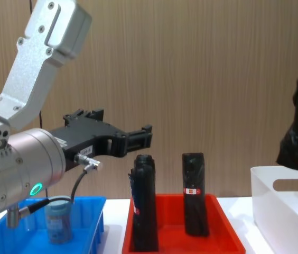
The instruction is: Pick the cotton swabs from the blue box and place them into the white box.
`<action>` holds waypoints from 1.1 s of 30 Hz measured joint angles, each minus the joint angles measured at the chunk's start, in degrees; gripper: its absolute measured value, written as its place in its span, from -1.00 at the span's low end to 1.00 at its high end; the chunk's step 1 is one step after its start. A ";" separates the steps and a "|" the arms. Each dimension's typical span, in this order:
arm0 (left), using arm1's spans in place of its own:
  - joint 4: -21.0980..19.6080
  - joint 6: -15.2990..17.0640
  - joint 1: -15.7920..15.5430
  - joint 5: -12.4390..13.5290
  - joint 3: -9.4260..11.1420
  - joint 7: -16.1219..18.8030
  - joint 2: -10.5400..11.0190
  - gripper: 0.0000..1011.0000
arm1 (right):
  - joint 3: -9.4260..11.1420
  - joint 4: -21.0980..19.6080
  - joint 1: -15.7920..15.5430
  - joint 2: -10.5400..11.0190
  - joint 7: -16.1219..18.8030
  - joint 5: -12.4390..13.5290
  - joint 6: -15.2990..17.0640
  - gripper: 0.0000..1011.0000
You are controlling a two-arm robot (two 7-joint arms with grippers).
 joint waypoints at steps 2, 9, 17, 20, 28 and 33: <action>0.00 0.00 0.00 0.00 0.00 0.00 0.00 0.99 | 0.01 0.83 0.23 -0.01 0.01 -0.05 -0.03 -0.31; 0.00 0.00 0.00 0.00 0.00 0.00 0.00 0.99 | -0.16 5.46 1.52 -0.37 0.33 -0.42 -0.41 -0.31; 0.00 0.00 0.00 0.00 0.00 0.00 0.00 0.99 | -0.36 10.25 2.89 -0.82 0.50 -0.47 -1.16 -0.08; 0.00 0.00 0.00 0.00 0.00 0.00 0.00 0.99 | -0.36 11.92 3.40 -0.96 0.56 -0.47 -1.58 0.06; 0.00 0.00 0.00 0.00 0.00 0.00 0.00 0.99 | -0.29 14.41 4.14 -1.14 0.63 -0.35 -2.70 0.58; 0.00 0.00 0.00 0.00 0.00 0.00 0.00 0.99 | -0.21 14.93 4.25 -1.16 0.60 -0.17 -3.08 0.83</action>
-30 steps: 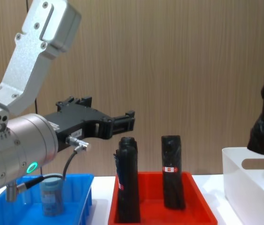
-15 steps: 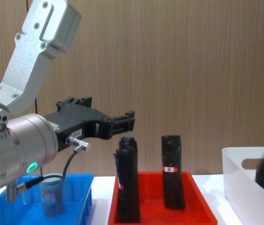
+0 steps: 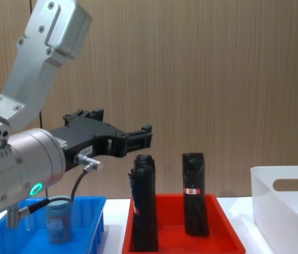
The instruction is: Pick the cotton swabs from the blue box and place them into the white box.
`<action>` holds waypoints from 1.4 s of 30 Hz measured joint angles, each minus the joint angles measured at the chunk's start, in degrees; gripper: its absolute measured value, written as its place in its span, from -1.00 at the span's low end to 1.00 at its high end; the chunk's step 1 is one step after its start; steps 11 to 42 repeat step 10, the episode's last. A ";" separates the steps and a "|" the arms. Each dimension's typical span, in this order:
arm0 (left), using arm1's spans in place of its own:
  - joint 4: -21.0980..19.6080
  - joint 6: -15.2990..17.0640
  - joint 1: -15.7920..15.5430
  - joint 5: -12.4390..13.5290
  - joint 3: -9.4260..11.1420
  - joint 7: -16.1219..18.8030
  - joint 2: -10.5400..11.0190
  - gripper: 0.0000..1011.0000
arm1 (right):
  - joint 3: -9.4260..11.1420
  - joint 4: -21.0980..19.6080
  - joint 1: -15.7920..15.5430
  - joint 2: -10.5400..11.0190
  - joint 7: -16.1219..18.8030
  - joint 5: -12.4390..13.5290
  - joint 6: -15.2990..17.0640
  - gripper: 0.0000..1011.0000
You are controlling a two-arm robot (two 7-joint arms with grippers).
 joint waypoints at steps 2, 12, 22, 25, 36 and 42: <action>0.00 0.00 0.00 0.00 0.00 0.00 0.00 0.99 | 0.03 0.18 0.03 -0.01 -0.02 0.05 -0.11 0.96; 0.00 0.00 0.00 0.00 0.00 0.00 0.00 0.99 | 0.09 0.59 0.10 -0.01 -0.07 0.11 -0.46 0.98; 0.00 0.00 0.00 0.00 0.00 0.00 0.00 0.99 | 0.09 0.59 0.10 -0.01 -0.07 0.11 -0.46 0.98; 0.00 0.00 0.00 0.00 0.00 0.00 0.00 0.99 | 0.09 0.59 0.10 -0.01 -0.07 0.11 -0.46 0.98; 0.00 0.00 0.00 0.00 0.00 0.00 0.00 0.99 | 0.09 0.59 0.10 -0.01 -0.07 0.11 -0.46 0.98; 0.00 0.00 0.00 0.00 0.00 0.00 0.00 0.99 | 0.09 0.59 0.10 -0.01 -0.07 0.11 -0.46 0.98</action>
